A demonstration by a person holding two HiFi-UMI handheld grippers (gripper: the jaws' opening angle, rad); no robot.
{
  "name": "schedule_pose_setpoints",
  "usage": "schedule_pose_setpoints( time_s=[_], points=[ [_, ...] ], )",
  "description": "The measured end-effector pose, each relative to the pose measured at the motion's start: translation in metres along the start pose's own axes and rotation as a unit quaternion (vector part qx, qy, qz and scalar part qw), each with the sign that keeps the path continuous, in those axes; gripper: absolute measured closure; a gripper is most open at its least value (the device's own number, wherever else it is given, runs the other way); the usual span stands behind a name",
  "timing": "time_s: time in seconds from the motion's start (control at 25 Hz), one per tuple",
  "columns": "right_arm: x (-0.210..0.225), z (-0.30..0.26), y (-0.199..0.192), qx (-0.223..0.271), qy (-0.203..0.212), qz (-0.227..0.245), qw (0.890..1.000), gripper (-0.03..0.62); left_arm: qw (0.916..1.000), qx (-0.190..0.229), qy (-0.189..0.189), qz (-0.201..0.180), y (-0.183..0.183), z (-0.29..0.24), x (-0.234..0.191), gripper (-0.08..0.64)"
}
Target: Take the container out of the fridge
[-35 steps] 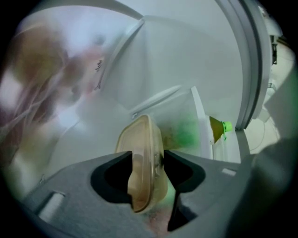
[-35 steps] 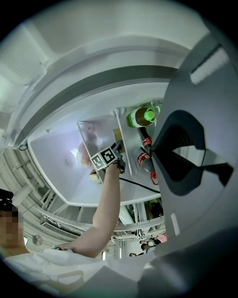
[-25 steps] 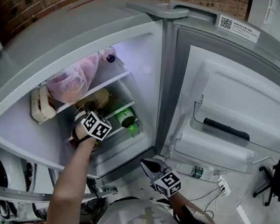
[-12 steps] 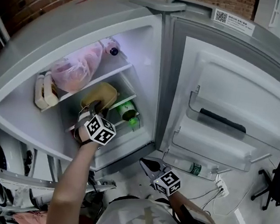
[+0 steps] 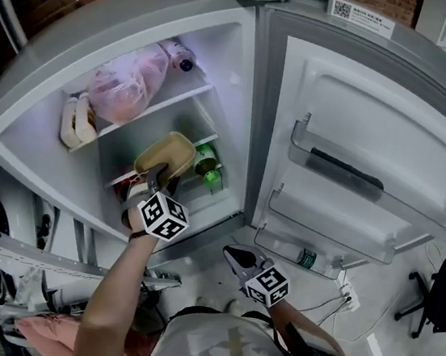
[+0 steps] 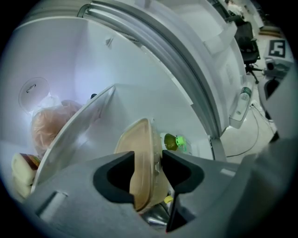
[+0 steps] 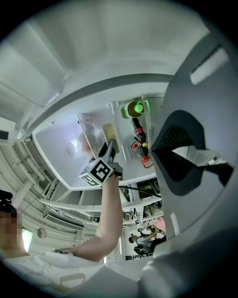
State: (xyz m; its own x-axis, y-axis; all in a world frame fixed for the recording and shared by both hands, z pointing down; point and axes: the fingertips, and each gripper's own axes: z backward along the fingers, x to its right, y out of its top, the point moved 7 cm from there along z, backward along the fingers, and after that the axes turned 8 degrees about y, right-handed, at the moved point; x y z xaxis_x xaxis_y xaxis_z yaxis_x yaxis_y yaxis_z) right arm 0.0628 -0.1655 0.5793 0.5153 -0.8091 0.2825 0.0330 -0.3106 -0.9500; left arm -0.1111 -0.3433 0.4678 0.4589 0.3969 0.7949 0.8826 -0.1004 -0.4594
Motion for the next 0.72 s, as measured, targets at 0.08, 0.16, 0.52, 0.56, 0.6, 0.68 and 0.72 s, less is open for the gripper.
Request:
schedule_pose_setpoints(
  time_s=[0.08, 0.16, 0.52, 0.56, 0.6, 0.68, 0.72],
  points=[
    [-0.003, 0.004, -0.003, -0.002, -0.001, 0.001, 1.0, 0.583, 1.0, 0.005, -0.002, 0.001, 0.0, 0.012, 0.007, 0.367],
    [-0.006, 0.007, -0.004, -0.002, -0.005, 0.001, 1.0, 0.584, 0.9999, 0.013, -0.005, 0.0, 0.001, 0.022, 0.014, 0.367],
    [-0.034, 0.009, -0.002, -0.001, -0.037, 0.007, 0.999, 0.584, 0.9981, 0.057, -0.023, -0.008, -0.014, 0.068, 0.037, 0.368],
    [-0.038, 0.01, -0.003, -0.001, -0.043, 0.006, 0.999, 0.584, 0.9977, 0.061, -0.028, -0.01, -0.017, 0.073, 0.041, 0.368],
    [-0.043, 0.011, -0.003, 0.0, -0.049, 0.005, 0.999, 0.583, 0.9973, 0.065, -0.033, -0.012, -0.02, 0.079, 0.046, 0.368],
    [-0.05, 0.009, -0.001, 0.001, -0.056, 0.008, 0.998, 0.584, 0.9964, 0.072, -0.041, -0.016, -0.027, 0.088, 0.052, 0.368],
    [-0.054, 0.007, 0.0, 0.0, -0.058, 0.011, 0.998, 0.583, 0.996, 0.076, -0.043, -0.017, -0.031, 0.093, 0.054, 0.368]
  ],
)
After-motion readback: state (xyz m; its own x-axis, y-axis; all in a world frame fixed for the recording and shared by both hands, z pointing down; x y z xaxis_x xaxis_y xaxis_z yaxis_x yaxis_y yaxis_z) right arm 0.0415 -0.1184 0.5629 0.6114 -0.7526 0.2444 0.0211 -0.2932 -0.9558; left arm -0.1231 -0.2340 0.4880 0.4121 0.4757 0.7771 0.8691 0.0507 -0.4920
